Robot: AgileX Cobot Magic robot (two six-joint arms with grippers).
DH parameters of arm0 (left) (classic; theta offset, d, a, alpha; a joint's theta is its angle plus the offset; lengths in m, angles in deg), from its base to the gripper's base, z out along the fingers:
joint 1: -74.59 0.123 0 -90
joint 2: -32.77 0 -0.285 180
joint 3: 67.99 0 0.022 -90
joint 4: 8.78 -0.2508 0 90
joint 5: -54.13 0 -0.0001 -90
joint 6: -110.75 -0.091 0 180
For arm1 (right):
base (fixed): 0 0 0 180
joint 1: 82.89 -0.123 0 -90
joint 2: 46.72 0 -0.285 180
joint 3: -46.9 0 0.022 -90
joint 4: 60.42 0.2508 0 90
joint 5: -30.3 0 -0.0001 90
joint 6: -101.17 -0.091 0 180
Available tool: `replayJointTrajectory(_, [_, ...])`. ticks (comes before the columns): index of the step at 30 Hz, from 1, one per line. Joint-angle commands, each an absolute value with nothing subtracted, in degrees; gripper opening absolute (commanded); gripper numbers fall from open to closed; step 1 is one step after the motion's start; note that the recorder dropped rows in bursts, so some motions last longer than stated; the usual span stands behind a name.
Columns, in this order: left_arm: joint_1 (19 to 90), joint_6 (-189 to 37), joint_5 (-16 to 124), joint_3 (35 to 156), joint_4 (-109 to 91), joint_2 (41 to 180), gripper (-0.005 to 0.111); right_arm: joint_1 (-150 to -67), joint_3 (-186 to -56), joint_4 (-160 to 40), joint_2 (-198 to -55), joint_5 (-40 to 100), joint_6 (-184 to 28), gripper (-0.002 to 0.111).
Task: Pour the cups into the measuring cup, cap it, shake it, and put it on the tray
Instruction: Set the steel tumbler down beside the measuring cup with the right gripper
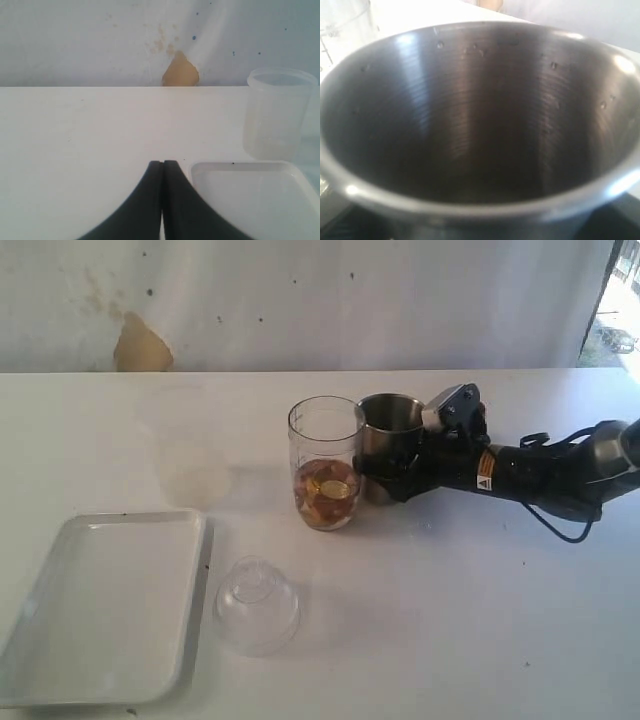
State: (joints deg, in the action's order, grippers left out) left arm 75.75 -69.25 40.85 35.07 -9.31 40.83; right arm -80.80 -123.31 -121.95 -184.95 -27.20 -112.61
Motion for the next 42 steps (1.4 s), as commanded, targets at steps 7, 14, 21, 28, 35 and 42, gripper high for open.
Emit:
replayJointTrajectory(7, [75.5,-69.2,40.8,34.8,-9.4,40.6,0.000,-81.3,-123.2,-120.6,-184.8,-27.9,-108.4,0.000])
replayJointTrajectory(14, [75.5,-69.2,40.8,34.8,-9.4,40.6,0.000,-81.2,-123.2,-114.4,-184.9,-26.7,-103.6,0.000])
replayJointTrajectory(21, [75.5,-69.2,40.8,34.8,-9.4,40.6,0.000,-81.2,-123.3,-108.8,-185.8,-28.9,-101.4,0.000])
replayJointTrajectory(28, [75.5,-69.2,40.8,34.8,-9.4,40.6,0.000,-81.7,-124.5,-106.5,-188.4,-34.6,-101.3,0.000])
replayJointTrajectory(35, [75.5,-69.2,40.8,34.8,-9.4,40.6,0.000,-84.6,-127.1,-106.5,-189.6,-31.6,-101.3,0.000])
replayJointTrajectory(42, [75.5,-69.2,40.8,34.8,-9.4,40.6,0.000,-85.6,-130.8,-106.3,-189.6,-21.9,-103.1,0.000])
